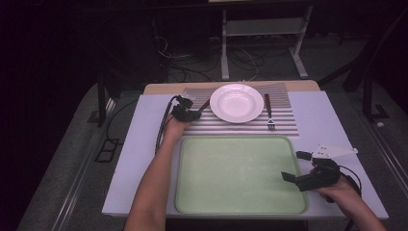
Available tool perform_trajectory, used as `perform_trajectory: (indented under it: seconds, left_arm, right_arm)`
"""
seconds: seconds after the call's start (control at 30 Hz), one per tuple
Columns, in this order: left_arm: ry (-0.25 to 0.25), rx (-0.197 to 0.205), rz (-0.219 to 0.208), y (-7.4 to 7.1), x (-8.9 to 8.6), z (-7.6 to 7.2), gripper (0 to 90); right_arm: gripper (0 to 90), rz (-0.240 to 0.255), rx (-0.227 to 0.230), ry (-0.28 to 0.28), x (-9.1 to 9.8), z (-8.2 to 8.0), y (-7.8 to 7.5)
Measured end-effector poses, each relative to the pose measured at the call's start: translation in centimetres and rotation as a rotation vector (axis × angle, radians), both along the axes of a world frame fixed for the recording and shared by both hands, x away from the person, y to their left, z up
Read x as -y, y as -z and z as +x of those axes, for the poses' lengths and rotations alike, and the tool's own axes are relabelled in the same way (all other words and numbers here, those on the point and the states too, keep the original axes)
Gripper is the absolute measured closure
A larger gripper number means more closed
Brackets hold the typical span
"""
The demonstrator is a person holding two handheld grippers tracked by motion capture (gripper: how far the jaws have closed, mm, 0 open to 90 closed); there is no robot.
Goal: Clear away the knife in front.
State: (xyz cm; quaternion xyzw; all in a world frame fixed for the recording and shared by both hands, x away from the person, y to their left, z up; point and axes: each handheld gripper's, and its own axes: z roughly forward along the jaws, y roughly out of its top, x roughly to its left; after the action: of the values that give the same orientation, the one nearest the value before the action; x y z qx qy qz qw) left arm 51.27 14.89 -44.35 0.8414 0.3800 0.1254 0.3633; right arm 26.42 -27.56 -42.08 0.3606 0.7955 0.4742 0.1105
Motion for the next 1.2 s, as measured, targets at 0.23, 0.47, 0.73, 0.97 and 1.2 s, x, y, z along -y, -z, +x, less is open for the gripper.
perform_trajectory:
  seconds: [0.23, 0.47, 0.73, 0.97, 1.2]
  left_arm:
    - [-0.009, 0.013, 0.013, -0.3, 0.1, 0.4, 62.8]
    - [-0.011, 0.011, 0.035, -0.2, 0.6, 1.1, 58.0]
    - [-0.023, 0.006, 0.048, -0.5, 1.0, 2.2, 56.7]
    - [-0.029, 0.018, 0.058, -0.9, 1.9, 3.2, 56.7]
    - [-0.032, 0.030, 0.082, -0.9, 2.7, 4.0, 58.8]
  right_arm:
    - [0.1, 0.003, 0.000, 0.004, 0.1, -0.1, 0.0]
    - [0.1, 0.004, 0.001, 0.002, 0.1, -0.1, 0.0]
    - [0.1, 0.009, -0.004, 0.004, 0.3, 0.0, 0.0]
    - [0.1, 0.012, -0.005, 0.004, 0.4, 0.0, 0.1]
    - [0.1, 0.018, -0.006, 0.006, 0.5, 0.0, 0.0]
